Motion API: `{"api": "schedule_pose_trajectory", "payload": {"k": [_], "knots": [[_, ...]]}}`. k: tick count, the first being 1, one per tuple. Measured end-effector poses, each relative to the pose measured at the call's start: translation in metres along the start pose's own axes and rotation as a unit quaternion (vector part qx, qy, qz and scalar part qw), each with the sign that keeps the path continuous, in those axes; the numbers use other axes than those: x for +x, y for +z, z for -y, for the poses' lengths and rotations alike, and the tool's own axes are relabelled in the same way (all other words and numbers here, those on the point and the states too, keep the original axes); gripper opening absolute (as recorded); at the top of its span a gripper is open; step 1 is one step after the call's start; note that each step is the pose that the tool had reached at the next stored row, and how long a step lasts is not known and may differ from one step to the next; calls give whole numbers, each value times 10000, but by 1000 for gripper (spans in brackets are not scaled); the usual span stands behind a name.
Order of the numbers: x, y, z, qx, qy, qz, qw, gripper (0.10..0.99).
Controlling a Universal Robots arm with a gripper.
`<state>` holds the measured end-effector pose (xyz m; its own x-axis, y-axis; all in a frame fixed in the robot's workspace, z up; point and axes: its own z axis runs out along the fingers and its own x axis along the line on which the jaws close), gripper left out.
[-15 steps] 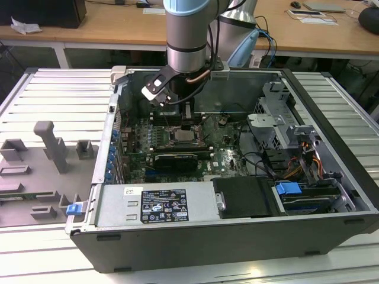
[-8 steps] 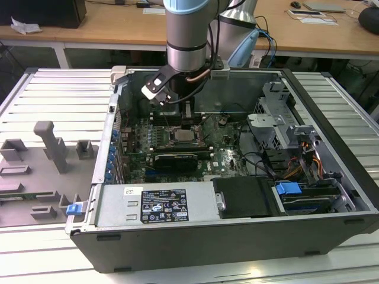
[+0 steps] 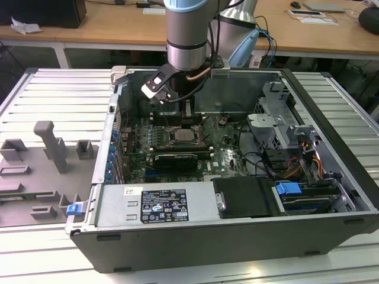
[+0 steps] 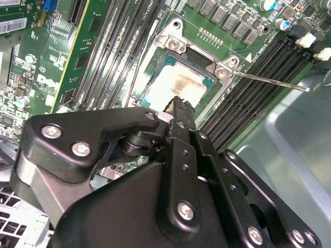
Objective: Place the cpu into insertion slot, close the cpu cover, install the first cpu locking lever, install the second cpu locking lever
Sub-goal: 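Close the cpu cover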
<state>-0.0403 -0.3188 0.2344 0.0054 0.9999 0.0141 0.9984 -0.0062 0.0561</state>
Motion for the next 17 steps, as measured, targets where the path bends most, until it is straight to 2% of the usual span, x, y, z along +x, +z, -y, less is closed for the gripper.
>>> {"api": "schedule_pose_trajectory", "payload": {"k": [17], "knots": [[1,-53,-3,0,1,0,10000,106]]}}
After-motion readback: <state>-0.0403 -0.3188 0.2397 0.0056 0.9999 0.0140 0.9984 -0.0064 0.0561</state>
